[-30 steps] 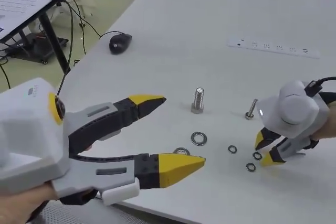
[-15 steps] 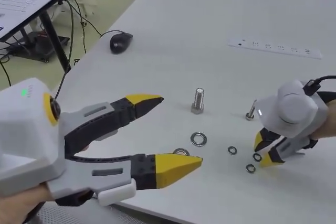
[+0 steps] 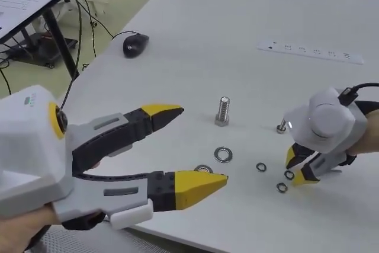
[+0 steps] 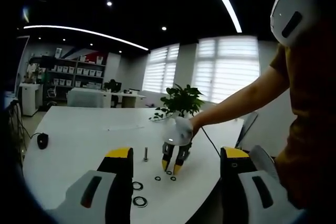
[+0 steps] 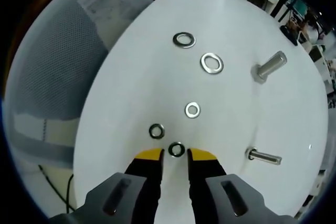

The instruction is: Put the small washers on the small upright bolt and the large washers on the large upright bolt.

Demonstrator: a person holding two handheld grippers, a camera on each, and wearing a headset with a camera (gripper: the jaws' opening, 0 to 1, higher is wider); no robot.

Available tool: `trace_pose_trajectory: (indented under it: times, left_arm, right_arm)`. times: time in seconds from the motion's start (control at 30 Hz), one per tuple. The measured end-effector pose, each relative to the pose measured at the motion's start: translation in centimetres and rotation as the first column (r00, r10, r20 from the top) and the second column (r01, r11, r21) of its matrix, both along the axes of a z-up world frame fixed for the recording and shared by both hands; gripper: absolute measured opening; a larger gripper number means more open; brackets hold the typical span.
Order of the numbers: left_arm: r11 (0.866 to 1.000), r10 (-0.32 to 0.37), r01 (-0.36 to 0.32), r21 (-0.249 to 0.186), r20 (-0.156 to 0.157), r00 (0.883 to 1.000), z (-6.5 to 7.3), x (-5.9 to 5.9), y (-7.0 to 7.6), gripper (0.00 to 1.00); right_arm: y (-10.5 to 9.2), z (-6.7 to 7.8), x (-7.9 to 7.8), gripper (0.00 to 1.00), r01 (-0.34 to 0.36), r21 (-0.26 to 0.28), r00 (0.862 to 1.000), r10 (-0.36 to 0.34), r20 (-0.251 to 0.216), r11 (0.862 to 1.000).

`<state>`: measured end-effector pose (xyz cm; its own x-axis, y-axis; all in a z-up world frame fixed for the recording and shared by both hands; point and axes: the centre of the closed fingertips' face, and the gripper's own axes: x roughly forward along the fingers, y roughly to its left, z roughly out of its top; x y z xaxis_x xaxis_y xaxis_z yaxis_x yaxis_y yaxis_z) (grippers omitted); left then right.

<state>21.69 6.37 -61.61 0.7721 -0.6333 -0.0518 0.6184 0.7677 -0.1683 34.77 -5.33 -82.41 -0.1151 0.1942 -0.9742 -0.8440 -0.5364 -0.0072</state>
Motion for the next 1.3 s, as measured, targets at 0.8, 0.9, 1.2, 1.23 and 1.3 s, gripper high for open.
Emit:
trace_pose_trajectory:
  times: [0.8,0.9,1.2,1.23,1.3]
  left_arm:
    - [1.0,-0.002,0.002,0.007,0.0,1.0,0.0,0.1,0.1,0.66]
    - [1.0,-0.004,0.004,0.006,0.003,1.0,0.0,0.1,0.1,0.66]
    - [1.0,-0.029,0.029,-0.001,-0.004,1.0,-0.3,0.6,-0.7,0.66]
    - [0.999,-0.035,0.035,0.003,-0.006,0.999,-0.4,0.7,-0.8,0.66]
    - [0.999,-0.044,0.044,0.004,-0.006,0.999,-0.4,0.8,-1.0,0.66]
  right_arm:
    - [0.2,0.1,0.0,0.12,0.015,-0.01,1.0,-0.015,0.011,1.0]
    - [0.2,0.6,0.2,0.12,0.033,-0.001,0.999,-0.033,0.006,0.999]
    - [0.2,3.4,1.9,0.12,0.075,0.036,0.997,-0.076,0.032,0.997]
    - [0.2,3.9,2.2,0.12,0.085,0.047,0.996,-0.086,0.034,0.995]
    - [0.2,4.5,2.8,0.12,0.092,0.053,0.995,-0.094,0.045,0.994]
